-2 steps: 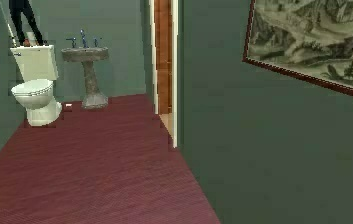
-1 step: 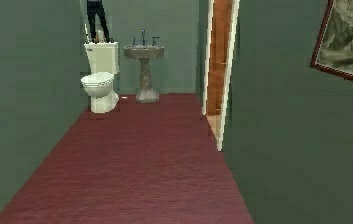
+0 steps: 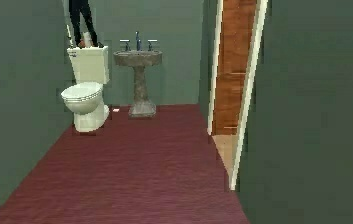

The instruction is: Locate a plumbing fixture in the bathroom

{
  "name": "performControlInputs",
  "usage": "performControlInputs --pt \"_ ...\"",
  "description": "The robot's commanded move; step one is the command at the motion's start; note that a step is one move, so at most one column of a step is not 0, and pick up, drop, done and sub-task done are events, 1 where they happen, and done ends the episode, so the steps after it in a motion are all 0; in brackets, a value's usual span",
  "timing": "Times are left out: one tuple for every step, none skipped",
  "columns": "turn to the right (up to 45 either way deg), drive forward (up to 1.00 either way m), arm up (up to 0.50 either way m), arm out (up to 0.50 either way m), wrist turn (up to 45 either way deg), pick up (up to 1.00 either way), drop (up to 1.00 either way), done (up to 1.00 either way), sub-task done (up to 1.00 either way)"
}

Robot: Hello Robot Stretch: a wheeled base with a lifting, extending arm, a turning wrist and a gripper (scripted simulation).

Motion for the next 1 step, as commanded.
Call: performControlInputs --pt "-15.0 0.00 0.00 0.00 0.0 0.00 0.00 0.00 0.00"
